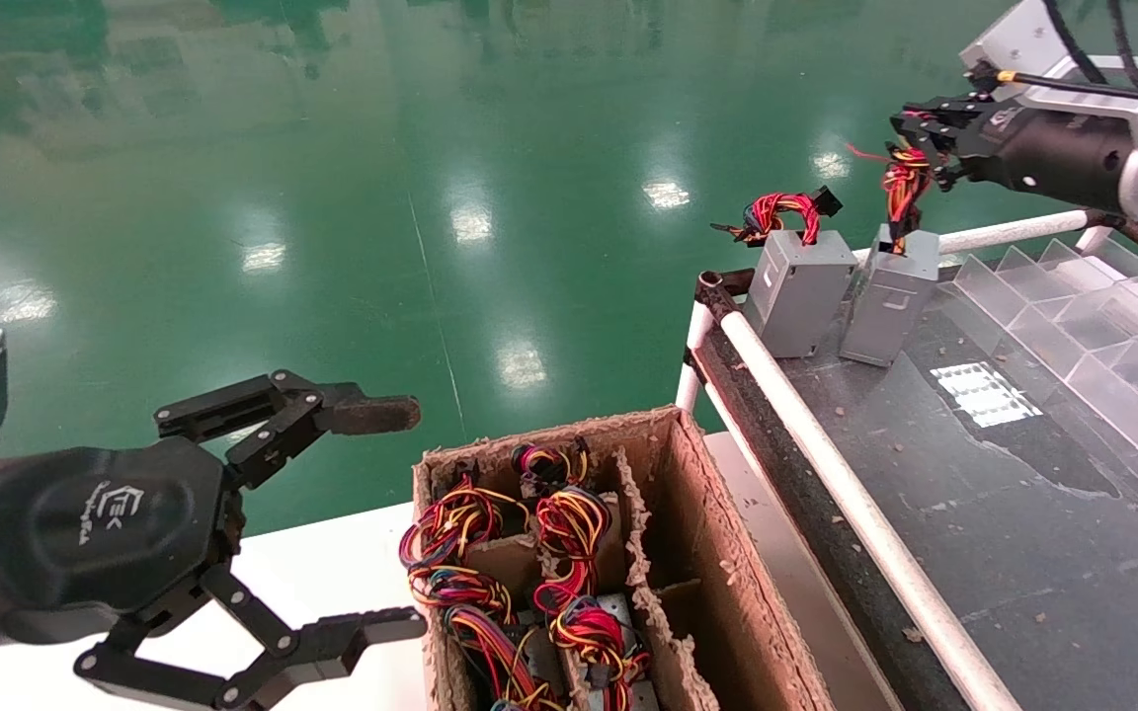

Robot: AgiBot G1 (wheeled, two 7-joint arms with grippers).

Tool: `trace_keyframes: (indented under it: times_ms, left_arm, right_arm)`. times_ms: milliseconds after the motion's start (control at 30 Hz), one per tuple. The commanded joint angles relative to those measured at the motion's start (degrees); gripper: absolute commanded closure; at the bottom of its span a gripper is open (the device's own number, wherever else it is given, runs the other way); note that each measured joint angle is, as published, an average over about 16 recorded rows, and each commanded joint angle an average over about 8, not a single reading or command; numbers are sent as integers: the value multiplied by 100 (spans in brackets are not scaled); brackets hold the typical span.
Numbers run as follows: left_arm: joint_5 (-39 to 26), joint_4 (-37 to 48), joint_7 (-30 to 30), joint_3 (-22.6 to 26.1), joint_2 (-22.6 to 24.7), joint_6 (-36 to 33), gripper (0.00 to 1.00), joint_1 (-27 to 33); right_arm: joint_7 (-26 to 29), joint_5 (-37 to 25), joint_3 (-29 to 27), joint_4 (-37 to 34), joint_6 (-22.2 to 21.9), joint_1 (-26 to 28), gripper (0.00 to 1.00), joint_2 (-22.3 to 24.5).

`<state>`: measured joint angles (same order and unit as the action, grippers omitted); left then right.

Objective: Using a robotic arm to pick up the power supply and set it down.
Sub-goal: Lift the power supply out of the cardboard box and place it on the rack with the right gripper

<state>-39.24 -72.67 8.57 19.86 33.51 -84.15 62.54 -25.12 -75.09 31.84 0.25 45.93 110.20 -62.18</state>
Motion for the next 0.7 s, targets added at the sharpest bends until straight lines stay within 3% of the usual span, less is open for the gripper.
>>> trace_keyframes:
  times_ms: [33, 700]
  left_arm:
    - [0, 0, 0, 0, 0, 0, 0, 0]
    - [1, 0, -1, 2, -1, 1, 0, 0]
  right_arm:
    - [-2, -3, 2, 5, -26, -2, 100, -55]
    - [-108, 86, -60, 36, -262, -75, 100, -462]
